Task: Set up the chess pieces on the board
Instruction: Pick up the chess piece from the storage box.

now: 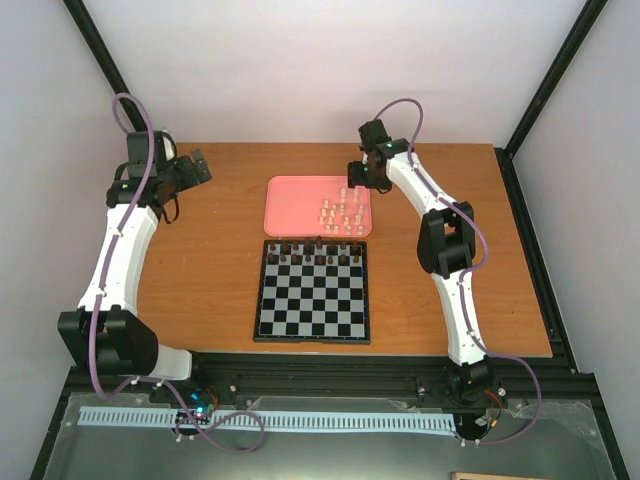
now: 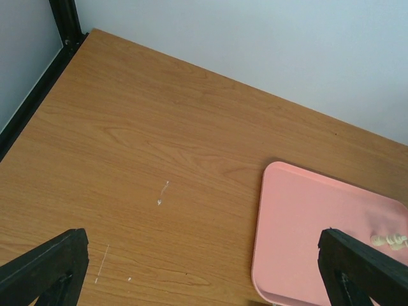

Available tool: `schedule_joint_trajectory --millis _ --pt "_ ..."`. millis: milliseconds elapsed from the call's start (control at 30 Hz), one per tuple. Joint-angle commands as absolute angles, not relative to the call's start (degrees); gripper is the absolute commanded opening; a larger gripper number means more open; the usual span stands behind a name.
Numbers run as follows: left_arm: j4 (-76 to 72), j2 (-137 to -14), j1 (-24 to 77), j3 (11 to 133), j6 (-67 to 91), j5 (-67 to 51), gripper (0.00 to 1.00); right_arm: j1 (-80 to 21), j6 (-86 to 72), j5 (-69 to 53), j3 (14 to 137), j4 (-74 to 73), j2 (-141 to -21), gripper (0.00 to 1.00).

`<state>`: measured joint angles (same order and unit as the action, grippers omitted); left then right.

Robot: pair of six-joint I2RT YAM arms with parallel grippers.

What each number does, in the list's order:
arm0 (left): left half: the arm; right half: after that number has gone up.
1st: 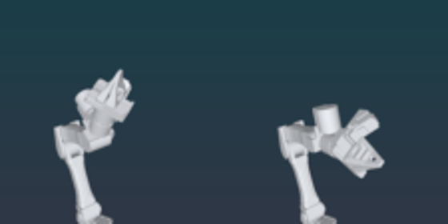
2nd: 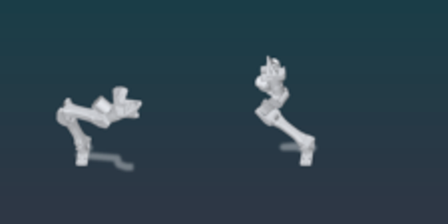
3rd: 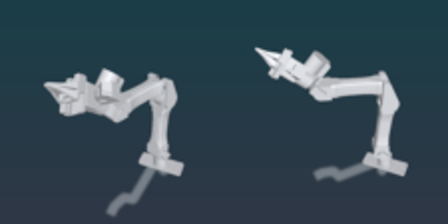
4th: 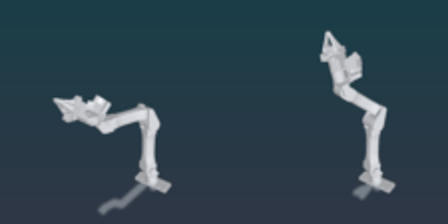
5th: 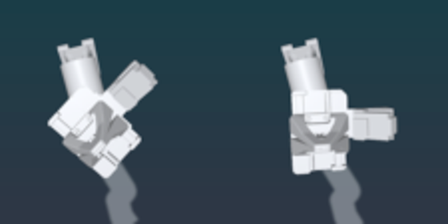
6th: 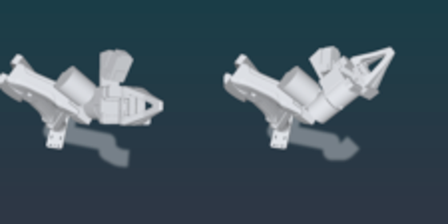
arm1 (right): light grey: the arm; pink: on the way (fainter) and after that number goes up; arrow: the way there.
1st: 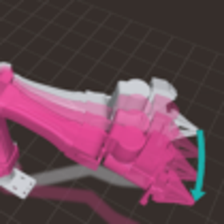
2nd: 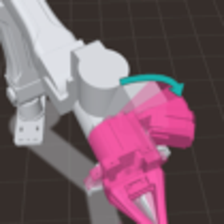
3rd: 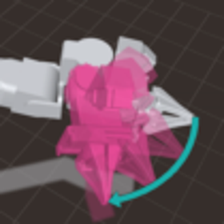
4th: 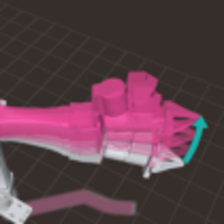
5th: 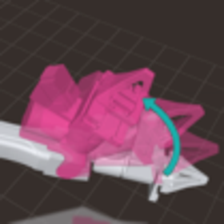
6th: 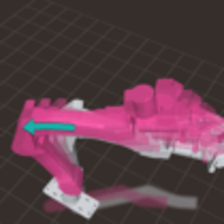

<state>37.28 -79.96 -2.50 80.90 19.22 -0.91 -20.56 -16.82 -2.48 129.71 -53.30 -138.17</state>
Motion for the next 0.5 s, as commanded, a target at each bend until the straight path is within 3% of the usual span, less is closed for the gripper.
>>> schedule_joint_trajectory --millis 0,467 --pt "37.8 -78.8 -2.1 81.1 17.7 -1.0 1.00 -20.6 -17.5 -2.4 131.5 -53.3 -140.0 0.73" --pt "38.2 -78.5 -2.1 80.4 17.5 -0.2 1.00 -20.7 -17.1 -4.9 133.6 -52.7 -143.9 0.66"
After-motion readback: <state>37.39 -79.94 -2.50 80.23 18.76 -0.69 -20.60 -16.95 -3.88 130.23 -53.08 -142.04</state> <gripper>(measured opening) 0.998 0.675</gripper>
